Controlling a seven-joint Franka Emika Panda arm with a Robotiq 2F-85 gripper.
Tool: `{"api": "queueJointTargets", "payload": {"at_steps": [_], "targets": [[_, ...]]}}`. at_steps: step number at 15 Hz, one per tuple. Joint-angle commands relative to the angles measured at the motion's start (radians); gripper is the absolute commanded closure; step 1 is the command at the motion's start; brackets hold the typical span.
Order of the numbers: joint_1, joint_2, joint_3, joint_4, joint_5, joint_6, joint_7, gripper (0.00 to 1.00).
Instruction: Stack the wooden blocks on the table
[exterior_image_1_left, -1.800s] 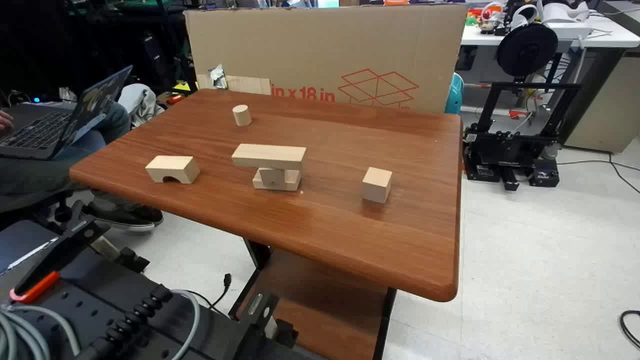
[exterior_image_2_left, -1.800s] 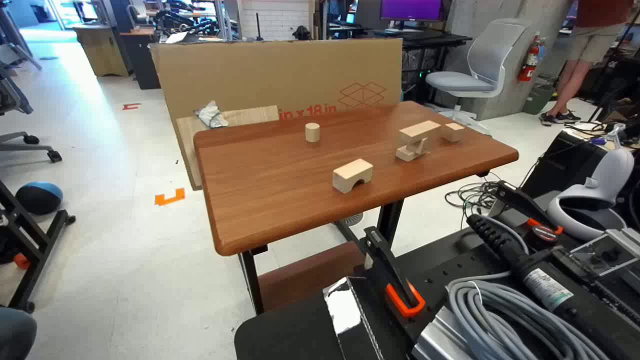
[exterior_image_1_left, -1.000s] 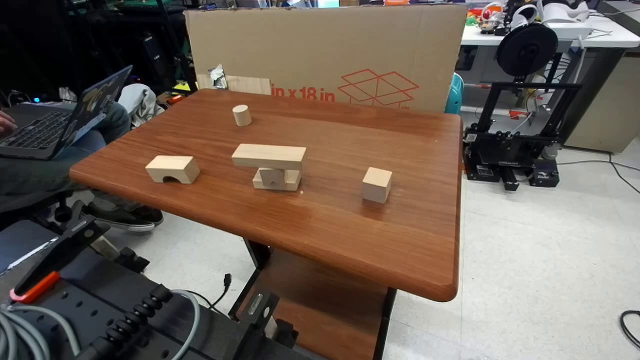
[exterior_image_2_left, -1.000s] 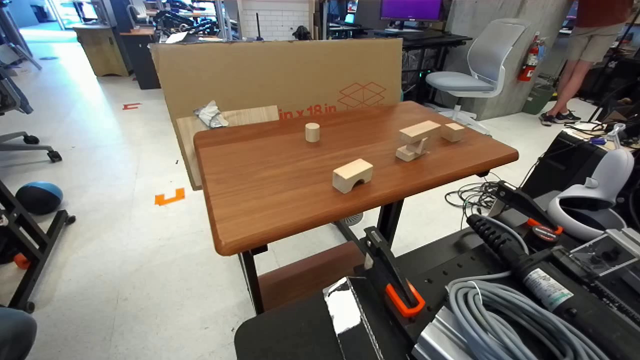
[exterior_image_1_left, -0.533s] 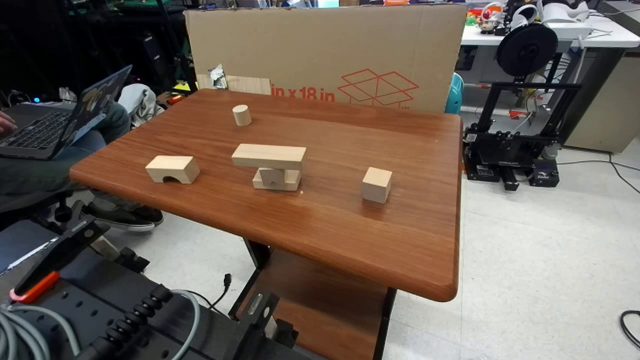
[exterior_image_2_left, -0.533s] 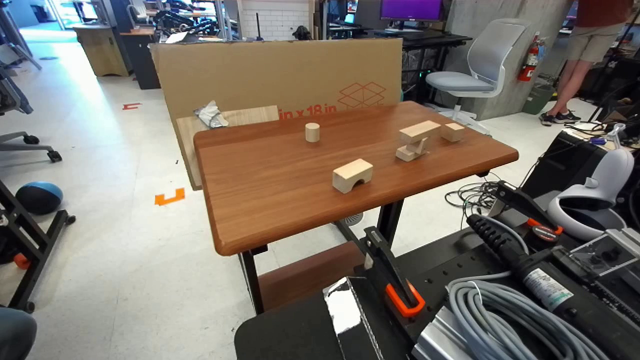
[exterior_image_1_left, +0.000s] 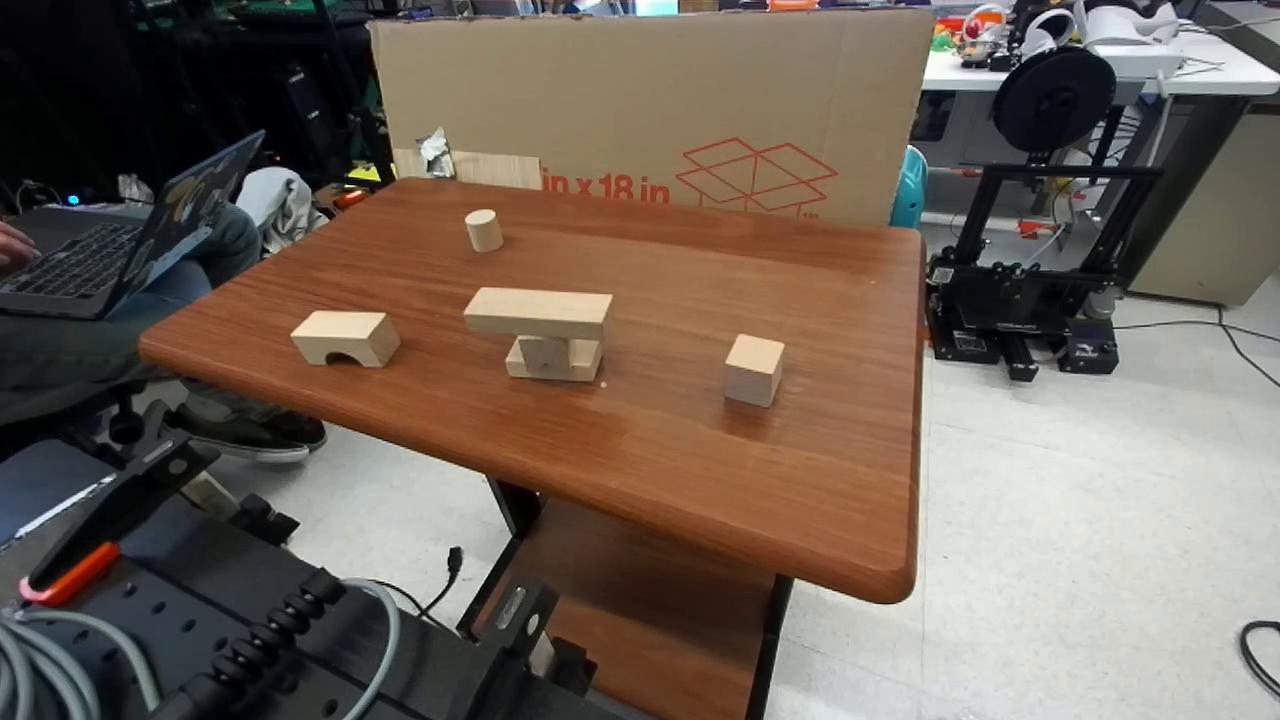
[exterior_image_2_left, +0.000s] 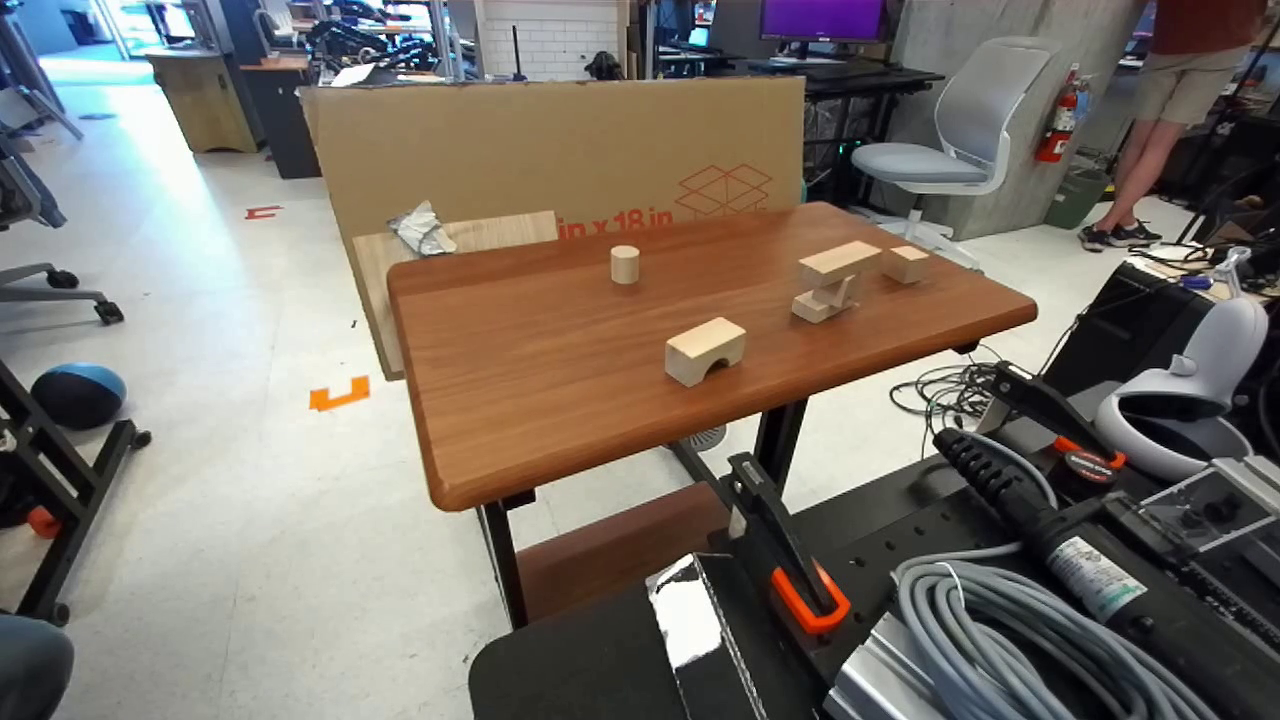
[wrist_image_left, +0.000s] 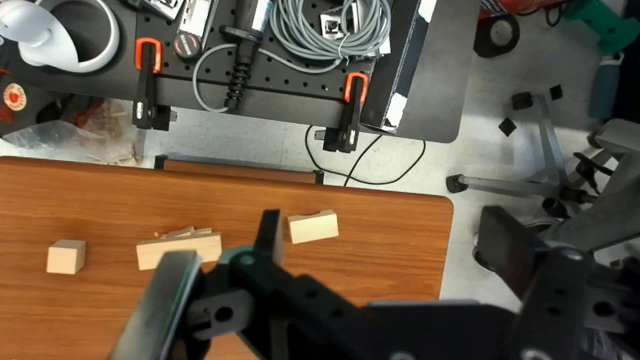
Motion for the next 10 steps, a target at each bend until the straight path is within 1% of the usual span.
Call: {"api": "queueJointTargets", "payload": {"at_steps": [1, 4, 6, 8, 10], "targets": [[0.007, -0.056, 0.007, -0.143, -0.026, 0.082, -0.07, 0.0], [0.011, 0.001, 0.026, -0.19, -0.079, 0.154, -0.092, 0.0], [0.009, 0.039, 0.04, -0.224, -0.13, 0.224, -0.078, 0.0], [0.009, 0.086, 0.05, -0.237, -0.171, 0.284, -0.063, 0.0], [0.014, 0.15, 0.059, -0.231, -0.186, 0.34, -0.054, 0.0]]}}
